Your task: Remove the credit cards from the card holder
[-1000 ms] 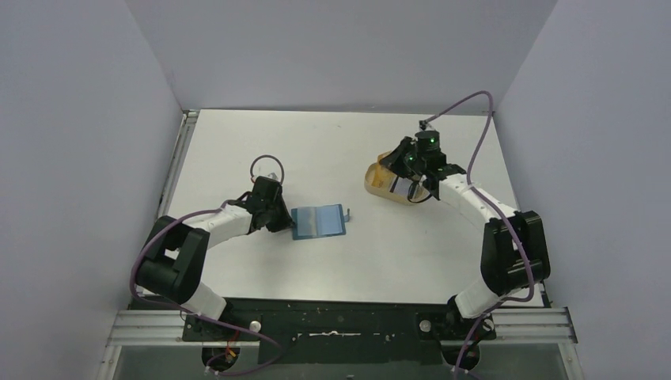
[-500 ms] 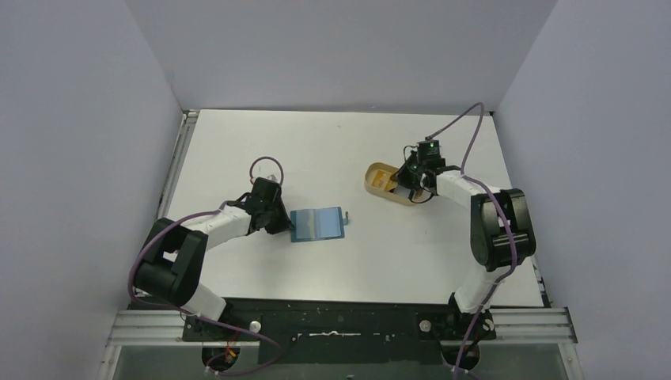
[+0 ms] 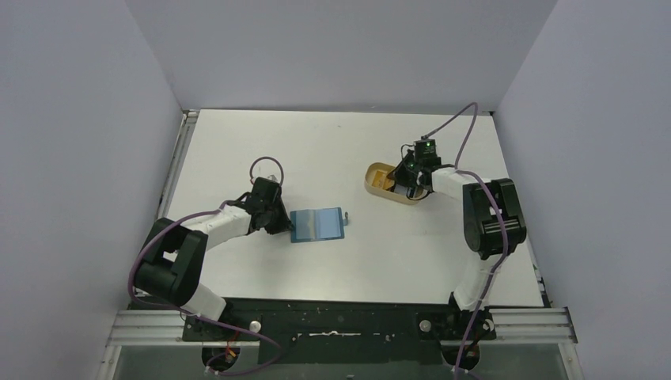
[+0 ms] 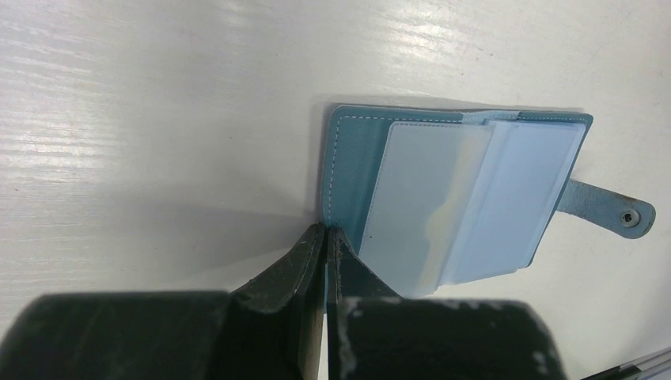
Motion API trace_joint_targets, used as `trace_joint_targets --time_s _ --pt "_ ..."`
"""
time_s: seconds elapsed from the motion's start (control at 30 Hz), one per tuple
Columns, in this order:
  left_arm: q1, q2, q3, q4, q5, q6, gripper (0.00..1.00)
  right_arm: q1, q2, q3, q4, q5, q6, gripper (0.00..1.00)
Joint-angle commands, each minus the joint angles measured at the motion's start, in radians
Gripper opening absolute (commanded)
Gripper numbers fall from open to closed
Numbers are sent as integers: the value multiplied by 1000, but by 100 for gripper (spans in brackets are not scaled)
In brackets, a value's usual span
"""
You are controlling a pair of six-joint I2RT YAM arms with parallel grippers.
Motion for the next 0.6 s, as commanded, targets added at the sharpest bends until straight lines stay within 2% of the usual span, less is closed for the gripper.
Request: trace_joint_targets --time_s 0.0,0.5,0.57 --pt "-7 7 28 -41 -13 25 0 6 21 55 67 5 -7 0" --pt "-7 12 20 -38 -13 25 0 85 74 126 55 29 -5 0" --pt "-6 9 18 -38 -12 25 0 91 76 133 47 32 -9 7"
